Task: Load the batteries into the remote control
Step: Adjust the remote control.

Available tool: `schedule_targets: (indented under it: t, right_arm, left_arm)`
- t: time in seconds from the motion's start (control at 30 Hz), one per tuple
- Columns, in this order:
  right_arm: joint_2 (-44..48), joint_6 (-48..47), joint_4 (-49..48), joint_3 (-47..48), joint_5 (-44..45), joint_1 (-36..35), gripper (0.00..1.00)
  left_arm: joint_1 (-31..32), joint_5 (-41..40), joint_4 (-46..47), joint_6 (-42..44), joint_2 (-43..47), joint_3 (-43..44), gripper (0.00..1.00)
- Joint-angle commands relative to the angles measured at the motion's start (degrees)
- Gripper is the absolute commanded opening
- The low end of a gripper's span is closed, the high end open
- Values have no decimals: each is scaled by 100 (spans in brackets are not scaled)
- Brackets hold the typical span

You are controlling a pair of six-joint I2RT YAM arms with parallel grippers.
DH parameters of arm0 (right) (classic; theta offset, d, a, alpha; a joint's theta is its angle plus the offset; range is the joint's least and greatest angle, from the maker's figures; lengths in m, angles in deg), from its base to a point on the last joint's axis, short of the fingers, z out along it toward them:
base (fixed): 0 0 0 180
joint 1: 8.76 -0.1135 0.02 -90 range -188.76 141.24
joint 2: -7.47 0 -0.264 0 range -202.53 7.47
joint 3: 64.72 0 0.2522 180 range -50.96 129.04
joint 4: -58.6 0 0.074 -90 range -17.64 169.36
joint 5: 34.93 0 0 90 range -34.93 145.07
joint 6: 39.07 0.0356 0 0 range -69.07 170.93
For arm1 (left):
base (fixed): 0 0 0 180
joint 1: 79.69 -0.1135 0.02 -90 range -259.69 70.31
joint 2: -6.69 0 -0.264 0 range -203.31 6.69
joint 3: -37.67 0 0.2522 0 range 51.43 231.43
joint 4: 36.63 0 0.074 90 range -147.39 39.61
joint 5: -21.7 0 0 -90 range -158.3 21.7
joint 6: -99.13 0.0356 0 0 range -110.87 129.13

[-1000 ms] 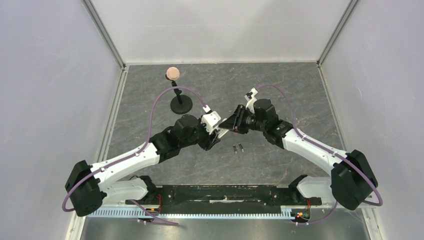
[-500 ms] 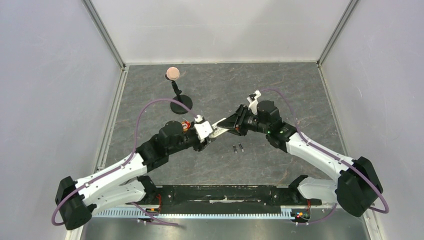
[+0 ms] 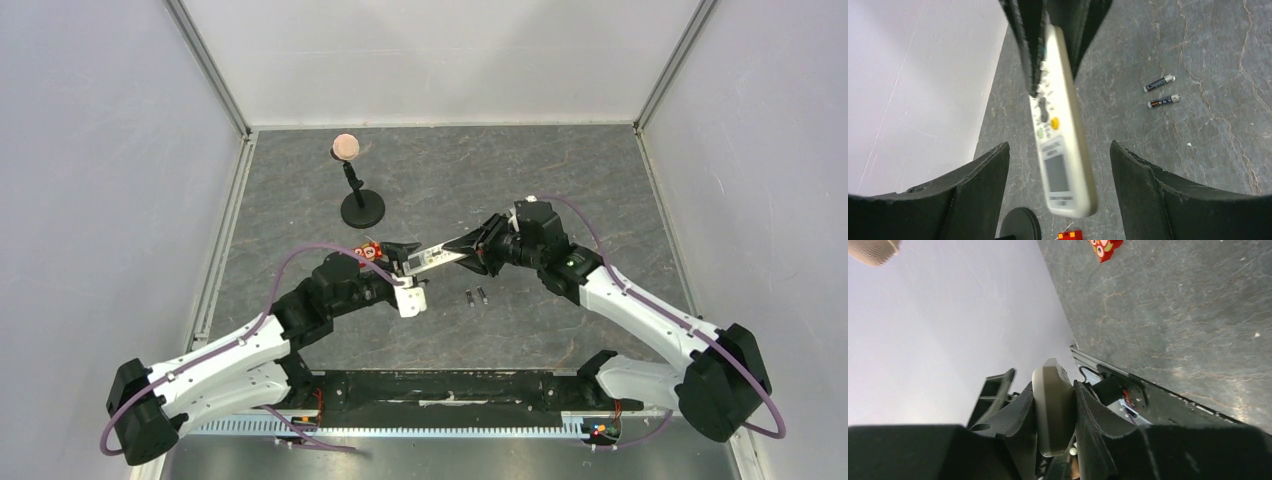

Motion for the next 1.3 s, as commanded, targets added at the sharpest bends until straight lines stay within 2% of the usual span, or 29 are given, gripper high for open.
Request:
schedule_targets:
  t: [0.0, 0.23, 0.47, 0.53, 0.67, 0.73, 0.77, 0.83, 0.93, 1.03, 1.1, 1.27]
  right_arm:
    - [425, 892, -223, -82, 220, 3, 0]
    - [451, 1315, -273, -39, 118, 4, 0]
    - [344, 1599, -339, -63, -190, -9, 0]
    - [319, 1668, -335, -48, -248, -9, 0]
    - [236, 1707, -335, -37, -360, -9, 0]
    - [178, 1663, -338, -5, -415, -9, 0]
    - [127, 1587, -336, 49, -442, -8, 4]
    - [19, 1356, -339, 177, -519, -7, 23]
    - [-61, 835, -344, 334, -558, 4, 53]
    - [48, 169, -340, 281, -555, 84, 73]
    - [223, -292, -343, 108, -591, 287, 80]
    - [820, -1489, -940, -340, -823, 990, 86]
  left_arm:
    - [79, 159, 183, 555, -162, 128, 80]
    - [81, -361, 636, 594, -452, 168, 79]
    - [131, -726, 1046, 951, -639, 64, 62]
    - [129, -819, 1215, 985, -659, 1, 55]
    - [132, -813, 1282, 899, -714, 51, 30]
    - [129, -806, 1280, 812, -772, 72, 21]
    - [131, -806, 1261, 784, -796, 79, 14]
    - [132, -796, 1141, 691, -843, 138, 2]
    - [132, -950, 802, -114, -889, 445, 2]
    - [132, -1087, -58, -1355, -1106, 1139, 2]
    - [127, -1089, -247, -2180, -1171, 1342, 2]
    - [123, -1095, -587, -4142, -1123, 1571, 2]
